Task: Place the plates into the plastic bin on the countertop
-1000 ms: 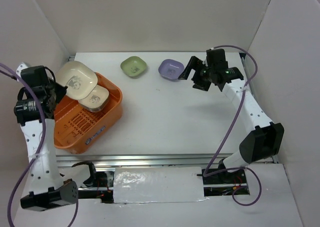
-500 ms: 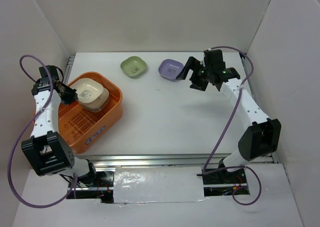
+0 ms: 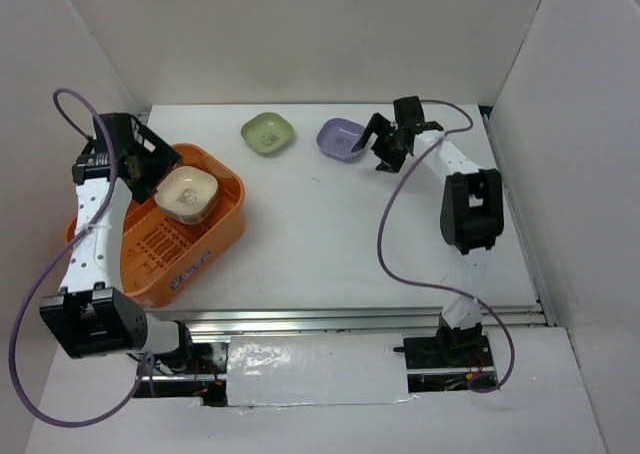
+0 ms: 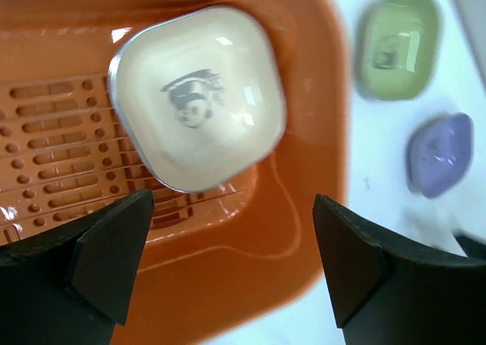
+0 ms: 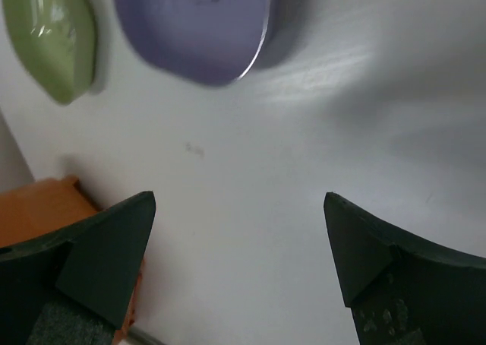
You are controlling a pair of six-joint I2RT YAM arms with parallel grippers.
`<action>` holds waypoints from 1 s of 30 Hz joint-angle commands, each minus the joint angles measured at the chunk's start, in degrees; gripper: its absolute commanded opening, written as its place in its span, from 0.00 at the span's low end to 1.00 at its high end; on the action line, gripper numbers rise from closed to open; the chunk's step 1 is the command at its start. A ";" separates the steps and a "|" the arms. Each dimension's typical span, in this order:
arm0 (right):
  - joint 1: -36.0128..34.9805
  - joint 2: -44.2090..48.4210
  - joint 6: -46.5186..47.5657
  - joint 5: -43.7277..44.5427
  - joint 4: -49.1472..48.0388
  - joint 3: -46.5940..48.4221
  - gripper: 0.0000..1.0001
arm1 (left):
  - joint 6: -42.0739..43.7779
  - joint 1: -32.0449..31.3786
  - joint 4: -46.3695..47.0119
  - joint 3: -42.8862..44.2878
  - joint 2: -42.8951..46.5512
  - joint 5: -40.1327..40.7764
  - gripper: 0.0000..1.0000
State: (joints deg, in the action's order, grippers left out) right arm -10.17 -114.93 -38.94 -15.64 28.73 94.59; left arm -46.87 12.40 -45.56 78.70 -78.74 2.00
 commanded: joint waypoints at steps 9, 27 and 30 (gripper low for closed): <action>2.35 -28.49 0.09 -2.03 6.77 31.43 0.95 | 11.89 -3.35 -9.28 12.18 6.93 1.17 0.99; -7.28 -10.41 2.10 30.72 17.99 24.07 0.00 | 17.08 -17.05 -12.62 26.94 -5.01 -4.72 0.99; -12.21 -4.79 3.51 37.07 23.02 21.36 0.00 | 17.34 -20.66 -12.19 31.95 -9.49 -8.14 0.99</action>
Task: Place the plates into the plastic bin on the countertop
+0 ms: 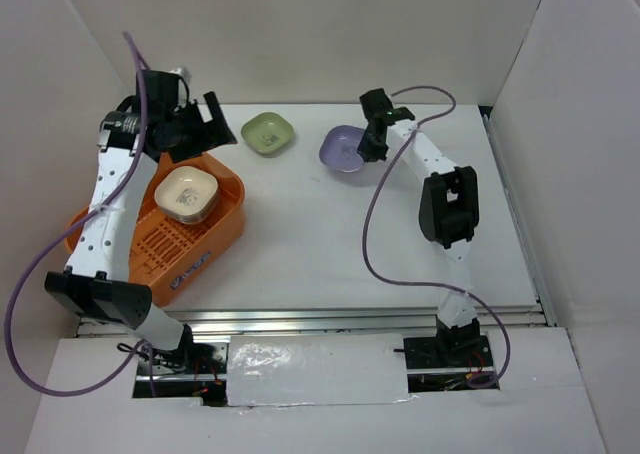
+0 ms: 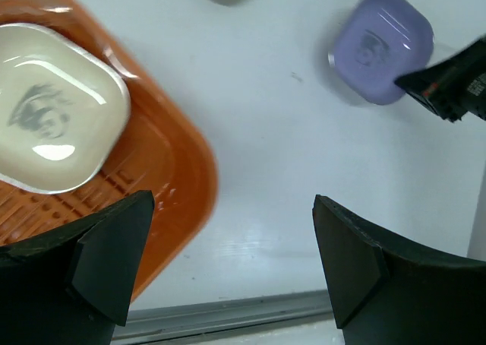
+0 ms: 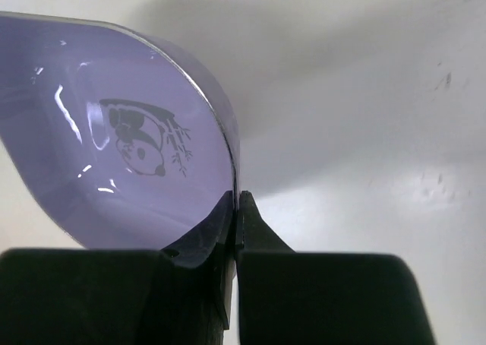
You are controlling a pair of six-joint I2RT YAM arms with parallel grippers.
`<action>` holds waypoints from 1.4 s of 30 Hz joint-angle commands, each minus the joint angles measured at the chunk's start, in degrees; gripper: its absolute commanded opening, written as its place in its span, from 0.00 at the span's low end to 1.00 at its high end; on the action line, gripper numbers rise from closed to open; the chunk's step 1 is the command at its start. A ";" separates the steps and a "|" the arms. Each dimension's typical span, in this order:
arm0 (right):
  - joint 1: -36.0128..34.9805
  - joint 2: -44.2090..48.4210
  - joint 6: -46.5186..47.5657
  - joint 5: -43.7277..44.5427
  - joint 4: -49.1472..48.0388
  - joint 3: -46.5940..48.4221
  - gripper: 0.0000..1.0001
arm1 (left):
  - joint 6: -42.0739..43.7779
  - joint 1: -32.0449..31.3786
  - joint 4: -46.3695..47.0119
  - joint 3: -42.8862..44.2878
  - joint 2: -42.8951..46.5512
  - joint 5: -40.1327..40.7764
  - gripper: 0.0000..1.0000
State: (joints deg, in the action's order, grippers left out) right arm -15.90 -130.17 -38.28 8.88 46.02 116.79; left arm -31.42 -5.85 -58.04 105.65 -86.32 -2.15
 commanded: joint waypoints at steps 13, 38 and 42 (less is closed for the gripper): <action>-17.40 31.71 7.79 -3.69 3.47 -11.84 0.00 | 5.49 -13.93 3.55 9.31 -16.59 -4.89 0.96; -4.40 31.12 1.19 -32.52 -12.18 -24.95 1.00 | -13.14 21.47 11.10 -22.57 8.98 11.39 0.00; -3.70 25.59 -0.29 -34.19 -17.17 -23.11 1.00 | -14.46 24.65 15.58 -29.17 6.53 7.35 0.00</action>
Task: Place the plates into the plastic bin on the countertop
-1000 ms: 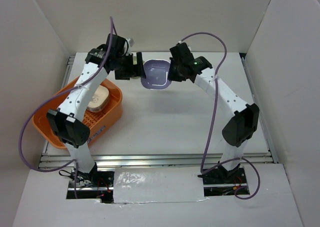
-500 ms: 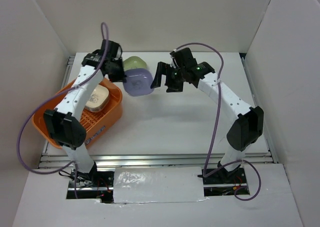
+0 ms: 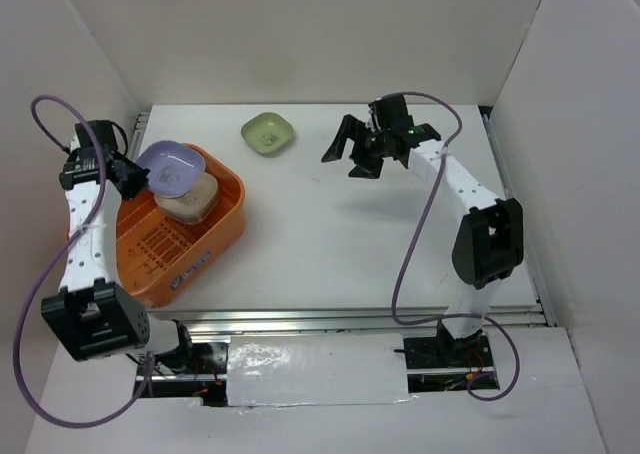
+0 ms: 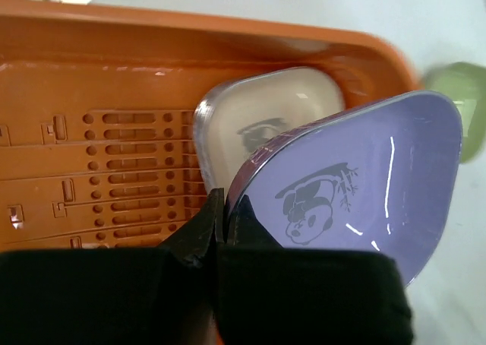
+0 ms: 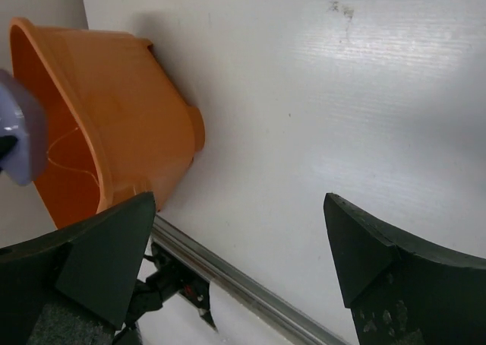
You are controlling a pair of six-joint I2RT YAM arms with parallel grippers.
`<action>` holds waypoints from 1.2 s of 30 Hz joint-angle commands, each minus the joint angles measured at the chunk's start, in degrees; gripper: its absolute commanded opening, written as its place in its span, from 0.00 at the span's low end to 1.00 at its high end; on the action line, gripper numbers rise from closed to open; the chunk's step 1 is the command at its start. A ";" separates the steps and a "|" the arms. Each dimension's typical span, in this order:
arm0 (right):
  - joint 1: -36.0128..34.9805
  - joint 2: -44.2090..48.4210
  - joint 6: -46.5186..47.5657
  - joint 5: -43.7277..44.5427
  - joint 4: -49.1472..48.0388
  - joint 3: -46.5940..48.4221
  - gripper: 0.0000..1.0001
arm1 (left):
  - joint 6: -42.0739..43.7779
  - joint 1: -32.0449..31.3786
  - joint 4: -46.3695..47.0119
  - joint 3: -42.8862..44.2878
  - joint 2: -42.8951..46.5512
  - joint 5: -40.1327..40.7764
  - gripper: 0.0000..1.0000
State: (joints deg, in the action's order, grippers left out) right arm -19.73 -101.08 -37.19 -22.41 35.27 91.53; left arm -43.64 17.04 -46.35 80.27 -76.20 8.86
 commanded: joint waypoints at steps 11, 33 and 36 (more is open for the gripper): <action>-0.13 -15.80 -15.36 -8.35 -43.87 -5.84 1.00 | -6.19 0.81 11.99 -7.59 -10.28 -1.66 0.31; -6.29 -50.79 -36.90 11.07 -22.43 39.24 1.00 | 3.82 -7.98 0.82 -3.54 2.81 -2.44 0.99; -6.73 -52.99 -38.92 12.75 -25.94 42.85 0.99 | 6.63 -10.00 2.49 -2.40 4.48 -4.80 0.99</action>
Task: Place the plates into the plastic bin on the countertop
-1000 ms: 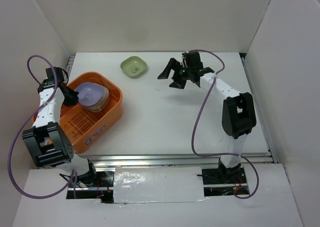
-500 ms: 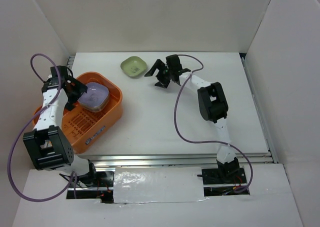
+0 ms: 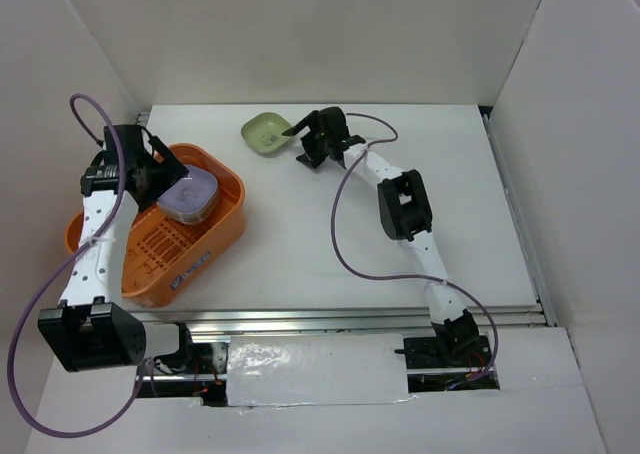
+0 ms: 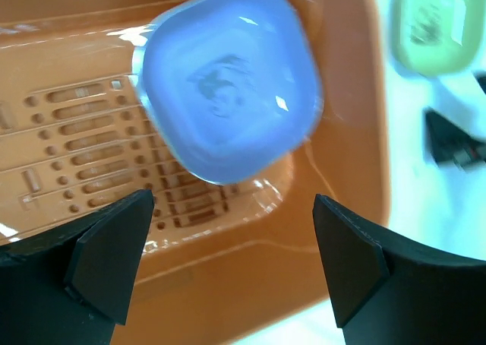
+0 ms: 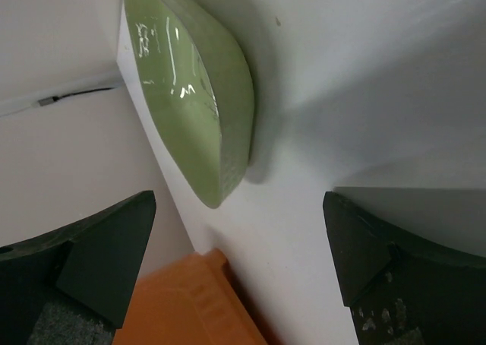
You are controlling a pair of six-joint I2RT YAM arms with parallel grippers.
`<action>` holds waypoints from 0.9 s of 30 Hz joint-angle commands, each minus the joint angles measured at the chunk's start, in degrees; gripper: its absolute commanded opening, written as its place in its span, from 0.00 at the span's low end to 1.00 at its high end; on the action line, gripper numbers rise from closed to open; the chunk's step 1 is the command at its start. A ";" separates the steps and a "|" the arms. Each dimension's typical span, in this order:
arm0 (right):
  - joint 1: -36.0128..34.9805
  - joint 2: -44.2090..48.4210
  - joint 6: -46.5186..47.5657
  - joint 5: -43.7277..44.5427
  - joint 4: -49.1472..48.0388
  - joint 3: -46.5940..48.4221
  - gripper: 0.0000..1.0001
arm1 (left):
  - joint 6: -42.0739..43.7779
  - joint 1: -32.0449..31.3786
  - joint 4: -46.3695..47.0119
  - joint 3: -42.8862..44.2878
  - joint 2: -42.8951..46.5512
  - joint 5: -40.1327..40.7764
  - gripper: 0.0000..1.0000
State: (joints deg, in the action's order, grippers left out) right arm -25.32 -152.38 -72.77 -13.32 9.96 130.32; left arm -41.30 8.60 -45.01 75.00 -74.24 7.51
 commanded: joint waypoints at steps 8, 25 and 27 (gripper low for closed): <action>0.36 20.96 -2.12 12.26 -2.76 -25.07 1.00 | 10.71 -10.61 -0.25 18.58 -4.06 -9.50 0.99; 11.52 68.77 5.09 7.79 -2.38 -75.97 1.00 | 4.06 -22.84 14.21 56.94 -54.68 -12.44 0.99; 11.35 71.07 5.45 7.08 -2.57 -78.37 1.00 | 0.19 -22.40 16.97 55.61 -56.18 -9.55 0.99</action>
State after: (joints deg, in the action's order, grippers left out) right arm -13.23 -85.32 -69.32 -2.92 7.46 55.64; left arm -34.11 -14.70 -36.10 129.86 -129.10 -4.34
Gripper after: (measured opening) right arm 0.997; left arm 0.993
